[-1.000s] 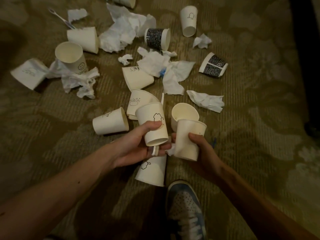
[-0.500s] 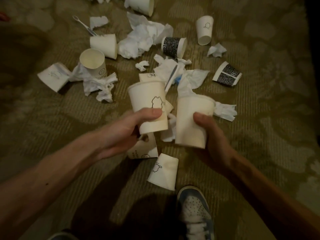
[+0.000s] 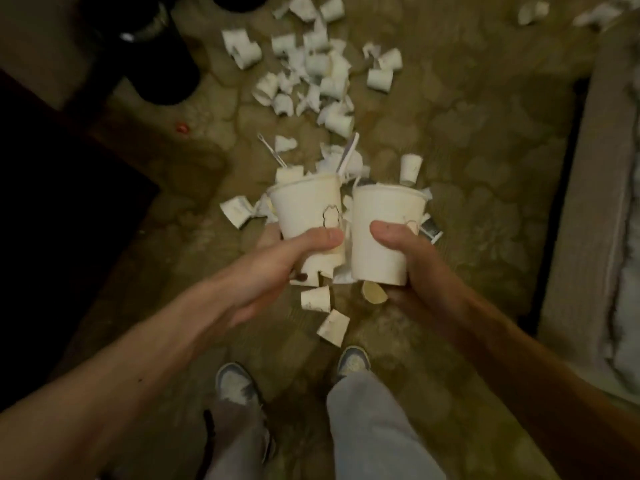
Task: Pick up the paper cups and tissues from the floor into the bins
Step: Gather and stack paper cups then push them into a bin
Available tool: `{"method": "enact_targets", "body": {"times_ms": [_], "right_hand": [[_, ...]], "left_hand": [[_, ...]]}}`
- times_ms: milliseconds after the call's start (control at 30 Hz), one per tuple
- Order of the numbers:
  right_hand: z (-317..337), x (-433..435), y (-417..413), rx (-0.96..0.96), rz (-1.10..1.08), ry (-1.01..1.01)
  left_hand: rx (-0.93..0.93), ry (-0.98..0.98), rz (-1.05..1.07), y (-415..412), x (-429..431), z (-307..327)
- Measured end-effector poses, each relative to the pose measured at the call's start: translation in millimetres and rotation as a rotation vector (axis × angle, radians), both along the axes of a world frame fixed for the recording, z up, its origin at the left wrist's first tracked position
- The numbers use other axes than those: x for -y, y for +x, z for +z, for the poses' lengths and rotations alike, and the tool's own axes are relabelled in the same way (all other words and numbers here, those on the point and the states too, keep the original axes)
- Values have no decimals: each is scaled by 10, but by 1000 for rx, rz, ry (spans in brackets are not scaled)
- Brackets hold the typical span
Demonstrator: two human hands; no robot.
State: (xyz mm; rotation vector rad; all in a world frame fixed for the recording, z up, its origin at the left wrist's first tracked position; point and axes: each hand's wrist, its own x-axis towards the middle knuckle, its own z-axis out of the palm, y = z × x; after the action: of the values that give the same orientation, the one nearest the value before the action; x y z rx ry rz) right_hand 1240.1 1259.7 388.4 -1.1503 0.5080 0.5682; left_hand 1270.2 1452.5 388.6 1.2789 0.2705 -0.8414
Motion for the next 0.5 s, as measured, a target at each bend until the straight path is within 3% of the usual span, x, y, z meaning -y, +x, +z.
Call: {"method": "enact_targets", "body": {"times_ms": [100, 267, 500], "right_hand": [[1090, -58, 70, -95, -59, 36], [2600, -172, 258, -28, 24, 78], [3689, -659, 603, 122, 153, -181]], "left_hand": [[-32, -3, 82, -31, -42, 1126], [-50, -30, 238, 1, -121, 2655], [46, 24, 337, 57, -436, 3804]]}}
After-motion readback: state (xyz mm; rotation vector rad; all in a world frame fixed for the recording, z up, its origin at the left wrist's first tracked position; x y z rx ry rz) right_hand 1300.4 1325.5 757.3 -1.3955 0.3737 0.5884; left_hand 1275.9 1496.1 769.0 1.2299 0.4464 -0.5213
